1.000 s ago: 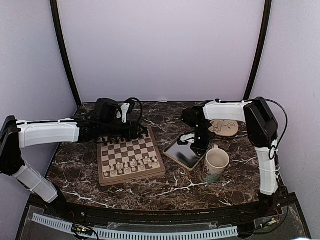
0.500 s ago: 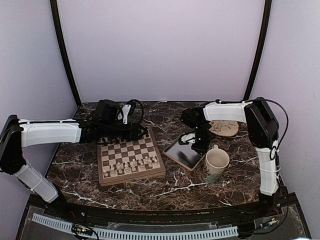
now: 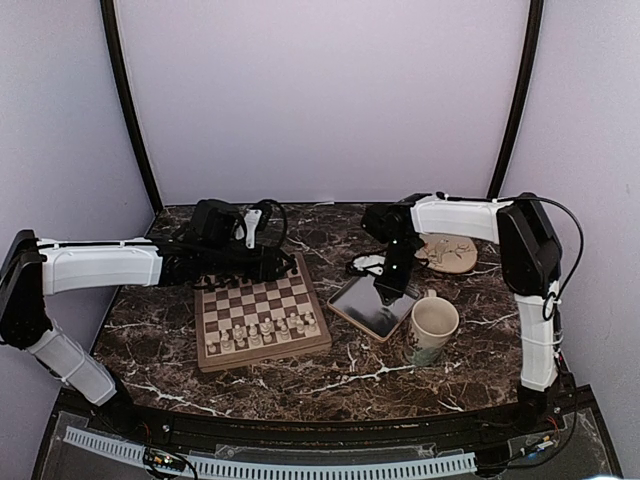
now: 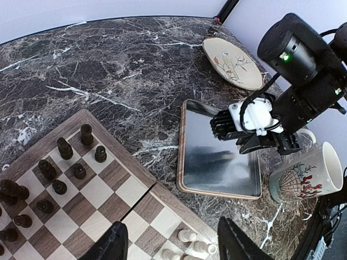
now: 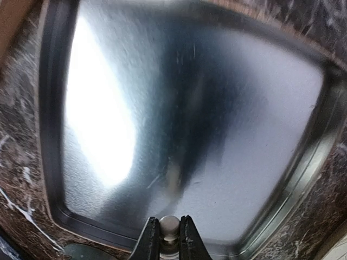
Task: Set up the chess pieces on the board
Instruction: Pick up the pawn from the storage box, then place the pawn on the chessboard.
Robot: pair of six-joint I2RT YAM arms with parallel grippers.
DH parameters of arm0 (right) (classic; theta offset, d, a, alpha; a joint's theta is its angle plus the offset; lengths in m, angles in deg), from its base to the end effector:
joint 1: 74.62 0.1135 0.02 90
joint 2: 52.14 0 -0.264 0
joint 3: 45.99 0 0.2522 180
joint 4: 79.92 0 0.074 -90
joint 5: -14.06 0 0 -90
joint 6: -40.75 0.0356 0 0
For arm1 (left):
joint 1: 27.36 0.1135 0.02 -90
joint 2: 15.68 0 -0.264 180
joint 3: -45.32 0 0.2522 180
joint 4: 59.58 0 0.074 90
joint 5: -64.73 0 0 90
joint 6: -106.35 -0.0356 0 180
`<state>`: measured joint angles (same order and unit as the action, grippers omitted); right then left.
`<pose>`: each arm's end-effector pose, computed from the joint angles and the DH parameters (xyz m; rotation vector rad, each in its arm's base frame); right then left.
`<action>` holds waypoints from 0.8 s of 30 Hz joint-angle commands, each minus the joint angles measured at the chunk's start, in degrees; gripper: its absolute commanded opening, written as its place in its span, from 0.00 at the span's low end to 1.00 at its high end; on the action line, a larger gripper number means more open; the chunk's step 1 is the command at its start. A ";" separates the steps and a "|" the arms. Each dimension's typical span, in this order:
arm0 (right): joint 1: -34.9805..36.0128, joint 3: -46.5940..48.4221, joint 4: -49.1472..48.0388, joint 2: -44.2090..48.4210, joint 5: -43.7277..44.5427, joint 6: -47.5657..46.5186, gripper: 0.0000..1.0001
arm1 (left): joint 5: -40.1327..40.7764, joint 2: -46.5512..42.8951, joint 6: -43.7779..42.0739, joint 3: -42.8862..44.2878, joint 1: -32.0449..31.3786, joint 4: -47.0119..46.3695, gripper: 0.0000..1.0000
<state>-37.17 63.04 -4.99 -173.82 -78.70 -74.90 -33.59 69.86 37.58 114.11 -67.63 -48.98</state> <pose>0.3239 0.2503 0.1735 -1.6252 2.6439 0.0811 0.2546 -0.2224 0.2538 0.4477 2.0963 -0.8002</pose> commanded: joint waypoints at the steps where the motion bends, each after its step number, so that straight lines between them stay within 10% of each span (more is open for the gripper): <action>1: -0.13 4.38 -5.78 4.64 -9.96 -0.31 0.08 | 1.34 -3.44 0.10 -0.36 0.37 1.84 0.58; 24: 7.80 -10.81 -61.54 6.36 -29.46 14.62 0.08 | 10.80 -11.22 2.24 5.19 0.39 13.76 0.58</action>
<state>-31.49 53.11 -54.13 -165.89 -106.59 -64.74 -25.13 61.60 38.78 117.54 -67.63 -38.22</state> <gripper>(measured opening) 0.086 0.584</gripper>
